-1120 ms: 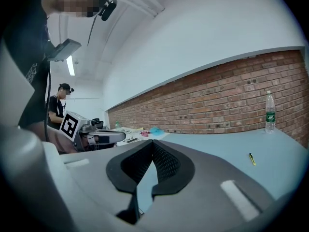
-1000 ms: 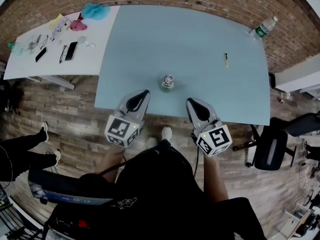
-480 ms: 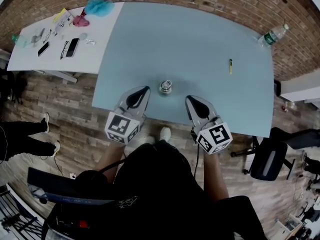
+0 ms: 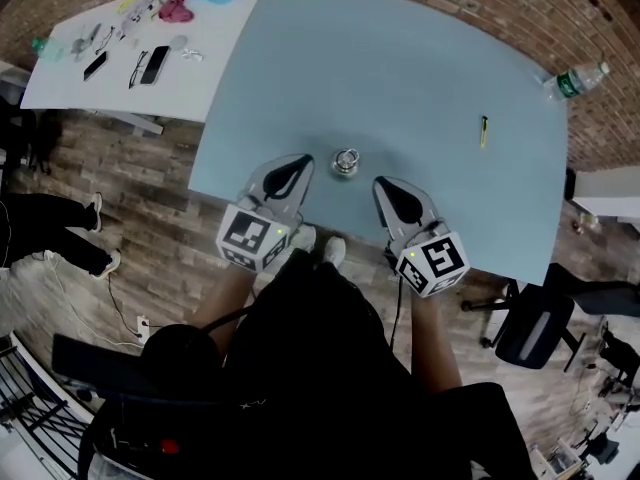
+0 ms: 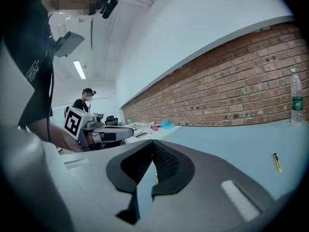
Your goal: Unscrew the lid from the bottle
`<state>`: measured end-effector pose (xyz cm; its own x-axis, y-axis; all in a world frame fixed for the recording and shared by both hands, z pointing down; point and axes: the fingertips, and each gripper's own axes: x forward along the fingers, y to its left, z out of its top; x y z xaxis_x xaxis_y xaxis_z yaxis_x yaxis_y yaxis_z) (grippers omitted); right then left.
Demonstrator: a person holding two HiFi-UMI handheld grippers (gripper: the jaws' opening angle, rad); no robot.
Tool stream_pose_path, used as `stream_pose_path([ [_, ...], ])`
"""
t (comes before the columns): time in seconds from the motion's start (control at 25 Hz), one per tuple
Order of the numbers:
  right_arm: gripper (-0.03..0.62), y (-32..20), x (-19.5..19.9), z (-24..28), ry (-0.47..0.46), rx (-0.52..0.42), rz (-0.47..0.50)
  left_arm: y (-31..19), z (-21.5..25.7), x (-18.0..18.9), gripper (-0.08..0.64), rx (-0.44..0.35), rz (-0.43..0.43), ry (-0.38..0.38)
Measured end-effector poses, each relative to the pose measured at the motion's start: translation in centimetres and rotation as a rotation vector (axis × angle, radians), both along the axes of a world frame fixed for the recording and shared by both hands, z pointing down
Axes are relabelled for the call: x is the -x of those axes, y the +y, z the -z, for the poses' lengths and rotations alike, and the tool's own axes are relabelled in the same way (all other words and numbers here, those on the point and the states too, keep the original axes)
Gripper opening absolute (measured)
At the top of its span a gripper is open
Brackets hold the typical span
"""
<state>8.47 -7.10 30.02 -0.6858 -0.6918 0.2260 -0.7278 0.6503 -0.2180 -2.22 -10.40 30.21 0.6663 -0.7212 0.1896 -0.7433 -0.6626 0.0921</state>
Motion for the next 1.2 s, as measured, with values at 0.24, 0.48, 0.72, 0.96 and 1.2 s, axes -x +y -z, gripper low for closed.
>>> stream_pose_path([
  [0.24,0.002,-1.1,1.1,0.0,0.006,0.005,-0.011,-0.8,-0.5,0.6,0.000,0.016,-0.026,0.014],
  [0.48,0.002,-2.3,1.4,-1.4,0.070,0.024,-0.038,-1.0,-2.5,-0.2,0.000,0.020,-0.133,-0.039],
  [0.72,0.003,-3.1,1.7,-3.5,0.127,0.060,-0.046,-1.1,-6.9,-1.5,0.037,0.071,-0.239,-0.103],
  [0.96,0.051,-3.1,2.0,-5.5,0.150,0.111,-0.039,-0.5,-9.3,-3.8,0.119,0.093,-0.340,-0.126],
  [1.2,0.077,-3.0,2.1,-6.3,0.156,0.141,-0.055,-0.4,-9.9,-4.6,0.154,0.095,-0.377,-0.097],
])
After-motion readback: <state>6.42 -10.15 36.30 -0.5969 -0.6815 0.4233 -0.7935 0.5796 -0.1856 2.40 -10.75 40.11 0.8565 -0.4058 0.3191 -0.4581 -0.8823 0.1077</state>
